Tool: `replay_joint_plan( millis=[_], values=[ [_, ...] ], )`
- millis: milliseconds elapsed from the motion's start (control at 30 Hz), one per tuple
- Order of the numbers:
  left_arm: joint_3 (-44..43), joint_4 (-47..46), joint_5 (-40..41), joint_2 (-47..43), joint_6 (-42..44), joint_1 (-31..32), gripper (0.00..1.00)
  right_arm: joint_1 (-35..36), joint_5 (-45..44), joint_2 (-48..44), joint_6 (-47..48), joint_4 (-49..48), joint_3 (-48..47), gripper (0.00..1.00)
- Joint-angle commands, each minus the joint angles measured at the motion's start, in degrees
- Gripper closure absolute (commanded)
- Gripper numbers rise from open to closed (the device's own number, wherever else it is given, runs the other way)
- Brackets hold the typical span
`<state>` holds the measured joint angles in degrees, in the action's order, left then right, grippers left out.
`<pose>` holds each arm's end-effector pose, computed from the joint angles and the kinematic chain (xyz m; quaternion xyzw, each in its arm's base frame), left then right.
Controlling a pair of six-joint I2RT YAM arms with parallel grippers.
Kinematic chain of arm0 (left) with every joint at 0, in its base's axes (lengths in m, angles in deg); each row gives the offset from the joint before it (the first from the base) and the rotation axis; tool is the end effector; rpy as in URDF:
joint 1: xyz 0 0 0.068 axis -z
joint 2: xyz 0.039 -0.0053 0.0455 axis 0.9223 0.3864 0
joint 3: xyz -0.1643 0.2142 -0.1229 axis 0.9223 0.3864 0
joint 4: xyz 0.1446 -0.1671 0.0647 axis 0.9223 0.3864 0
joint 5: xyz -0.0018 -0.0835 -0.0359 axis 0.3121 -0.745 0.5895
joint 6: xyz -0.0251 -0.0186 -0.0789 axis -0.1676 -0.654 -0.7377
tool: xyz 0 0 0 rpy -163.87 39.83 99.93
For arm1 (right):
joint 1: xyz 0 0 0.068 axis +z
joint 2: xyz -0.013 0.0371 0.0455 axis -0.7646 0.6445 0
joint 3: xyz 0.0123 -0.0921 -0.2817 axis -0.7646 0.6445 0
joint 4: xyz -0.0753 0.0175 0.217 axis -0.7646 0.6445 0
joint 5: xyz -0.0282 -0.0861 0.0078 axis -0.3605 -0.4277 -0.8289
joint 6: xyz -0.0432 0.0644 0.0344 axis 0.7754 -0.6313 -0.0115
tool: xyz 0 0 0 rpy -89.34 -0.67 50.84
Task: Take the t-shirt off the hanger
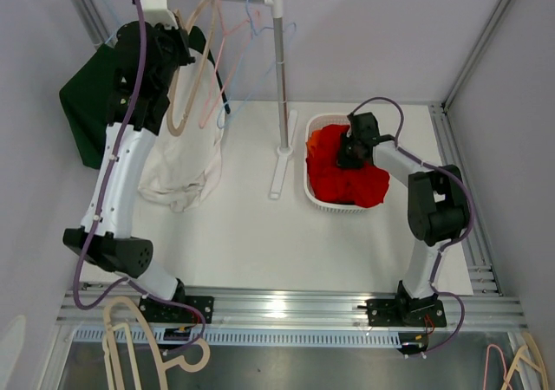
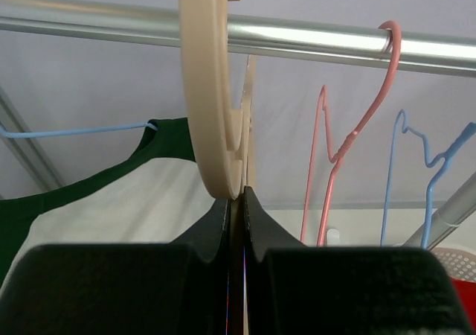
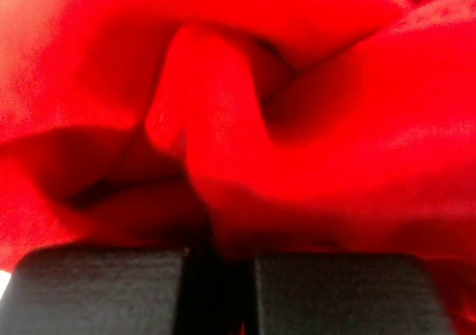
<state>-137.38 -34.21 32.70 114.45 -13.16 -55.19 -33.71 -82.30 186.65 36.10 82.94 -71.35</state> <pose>0.3268 -0.0584 0.5518 0.0029 0.6869 -0.0400 0.7256 0.3977 0.1241 0.2081 0.0069 0.9449 0.1494 0.2913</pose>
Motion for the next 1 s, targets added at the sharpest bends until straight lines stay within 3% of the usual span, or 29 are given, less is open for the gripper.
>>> replay_joint_plan(
  millis=[0, 167, 233, 333, 400, 500, 733, 967],
  values=[
    [-4.8, -2.8, -1.8, 2.3, 1.2, -0.5, 0.99, -0.5, 0.8, -1.2, 0.6, 5.3, 0.8, 1.0],
    [-8.8, -2.2, -1.0, 5.8, 1.5, -0.6, 0.99, -0.8, -0.1, -6.4, 0.2, 7.5, -1.9, 1.0],
    [-11.9, -0.6, -1.0, 6.7, 1.4, -0.5, 0.99, -0.8, -0.3, -8.1, 0.5, 9.9, -4.6, 0.79],
    [-13.7, -0.3, -1.4, 8.3, 1.8, -0.5, 0.99, -0.8, -1.8, -11.2, 0.2, 10.8, -6.6, 0.63],
    [-15.0, 0.1, -1.2, 9.7, 2.0, -0.5, 0.99, -0.8, -2.9, -13.7, 0.4, 11.0, -7.8, 0.39],
    [-16.2, 0.5, -1.2, 11.2, 1.9, -0.5, 0.99, -0.8, -4.2, -15.1, 1.1, 13.3, -10.1, 0.2],
    [-16.2, 0.1, -1.6, 14.0, 1.5, -0.5, 0.99, -1.0, -6.4, -19.4, 1.4, 13.7, -10.7, 0.11],
    [-16.3, -0.4, -1.7, 16.9, 2.2, -0.5, 0.99, -1.0, -5.6, -23.2, 1.5, 12.6, -10.0, 0.1]
  ],
)
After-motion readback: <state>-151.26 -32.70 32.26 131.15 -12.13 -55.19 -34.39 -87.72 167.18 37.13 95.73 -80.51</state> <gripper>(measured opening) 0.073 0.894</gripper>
